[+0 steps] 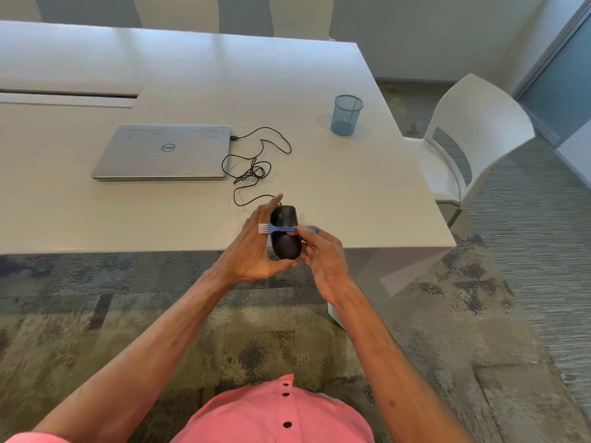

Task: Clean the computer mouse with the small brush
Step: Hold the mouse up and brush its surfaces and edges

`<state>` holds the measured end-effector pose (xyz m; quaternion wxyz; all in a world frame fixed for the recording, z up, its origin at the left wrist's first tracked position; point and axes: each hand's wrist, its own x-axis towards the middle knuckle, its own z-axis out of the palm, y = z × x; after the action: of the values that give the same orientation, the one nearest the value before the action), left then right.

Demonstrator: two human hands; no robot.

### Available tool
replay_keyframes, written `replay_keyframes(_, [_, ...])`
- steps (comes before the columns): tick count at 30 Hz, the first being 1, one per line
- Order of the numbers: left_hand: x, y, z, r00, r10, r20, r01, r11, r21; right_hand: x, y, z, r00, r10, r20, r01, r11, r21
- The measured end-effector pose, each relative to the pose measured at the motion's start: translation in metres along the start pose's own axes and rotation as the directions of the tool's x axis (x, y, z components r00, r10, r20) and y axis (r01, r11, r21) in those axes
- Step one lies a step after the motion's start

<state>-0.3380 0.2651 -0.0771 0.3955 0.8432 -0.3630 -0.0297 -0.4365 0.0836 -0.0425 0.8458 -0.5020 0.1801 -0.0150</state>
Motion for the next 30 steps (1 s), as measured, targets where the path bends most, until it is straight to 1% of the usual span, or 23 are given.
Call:
replay_keyframes(3, [-0.002,0.002,-0.002,1.000,-0.031,0.005,0.031,0.999,-0.009,-0.001,0.002,0.001,1.000,0.000,-0.016,0.001,0.999,0.039])
replay_keyframes(6, [-0.005,0.004,-0.005,0.998,-0.060,-0.017,0.059,0.997,-0.047,0.000,0.003,0.001,1.000,0.028,-0.012,-0.026,0.990,0.136])
replay_keyframes(8, [-0.006,0.005,-0.006,0.997,-0.072,-0.029,0.070,0.996,-0.061,0.000,0.003,-0.001,0.997,0.080,0.018,-0.082,0.971,0.226])
replay_keyframes(10, [-0.007,0.005,-0.006,0.997,-0.077,-0.028,0.075,0.994,-0.076,0.000,0.004,-0.002,0.986,0.151,0.067,-0.165,0.926,0.341])
replay_keyframes(12, [-0.008,0.005,-0.005,0.998,-0.066,-0.020,0.064,0.994,-0.091,0.000,0.007,-0.003,0.974,0.193,0.121,-0.227,0.880,0.417])
replay_keyframes(15, [-0.009,0.009,-0.005,0.998,-0.059,-0.028,0.056,0.994,-0.092,0.001,0.014,-0.004,0.963,0.206,0.172,-0.264,0.846,0.463])
replay_keyframes(18, [-0.008,0.014,-0.006,0.999,-0.020,-0.037,0.016,0.995,-0.101,0.002,0.017,-0.005,0.957,0.209,0.201,-0.283,0.818,0.501])
replay_keyframes(20, [-0.008,0.016,-0.007,0.999,0.007,-0.034,-0.010,0.995,-0.102,0.002,0.017,-0.007,0.952,0.220,0.214,-0.300,0.812,0.501])
replay_keyframes(22, [-0.009,0.017,-0.008,1.000,0.003,-0.025,-0.005,0.996,-0.087,0.003,0.013,-0.009,0.949,0.220,0.226,-0.305,0.824,0.478])
replay_keyframes(24, [-0.008,0.017,-0.010,1.000,-0.007,-0.017,0.006,0.998,-0.068,0.004,0.007,-0.013,0.961,0.189,0.203,-0.260,0.868,0.424])
replay_keyframes(25, [-0.008,0.017,-0.010,1.000,-0.008,-0.013,0.008,0.998,-0.061,0.005,0.003,-0.015,0.972,0.168,0.165,-0.221,0.893,0.392])
replay_keyframes(28, [-0.006,0.014,-0.011,1.000,-0.018,0.005,0.018,0.999,-0.046,0.008,-0.007,-0.018,0.997,0.077,-0.020,-0.067,0.948,0.312])
replay_keyframes(30, [-0.004,0.011,-0.011,1.000,-0.023,0.017,0.024,0.999,-0.042,0.009,-0.014,-0.016,0.990,-0.030,-0.138,0.059,0.975,0.213])
